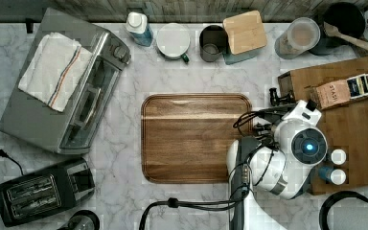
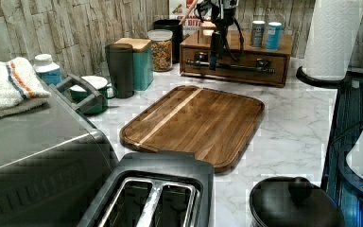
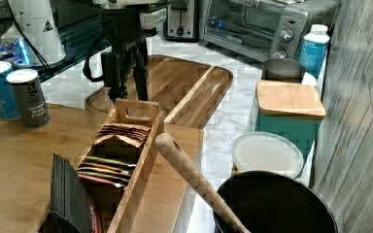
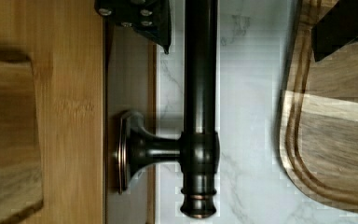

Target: Open the drawer.

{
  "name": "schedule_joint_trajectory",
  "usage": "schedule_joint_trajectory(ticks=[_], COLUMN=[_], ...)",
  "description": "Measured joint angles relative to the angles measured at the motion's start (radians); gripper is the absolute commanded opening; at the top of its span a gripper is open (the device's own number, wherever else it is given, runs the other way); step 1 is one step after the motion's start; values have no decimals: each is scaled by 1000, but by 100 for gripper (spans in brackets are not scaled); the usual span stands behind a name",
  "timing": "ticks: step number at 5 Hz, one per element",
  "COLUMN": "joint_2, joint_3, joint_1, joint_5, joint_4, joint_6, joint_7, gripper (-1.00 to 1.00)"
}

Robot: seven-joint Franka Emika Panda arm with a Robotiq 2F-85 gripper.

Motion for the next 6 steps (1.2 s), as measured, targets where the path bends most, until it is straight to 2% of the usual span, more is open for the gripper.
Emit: schedule_joint_trajectory(ticks=[2,6], joint_2=[91,82], joint_3=[-3,9], joint_1=[-26,-27], joint_5=[15,13], joint_4=[2,-31], joint_6=[26,49], joint_7=[0,99], gripper=[100,100])
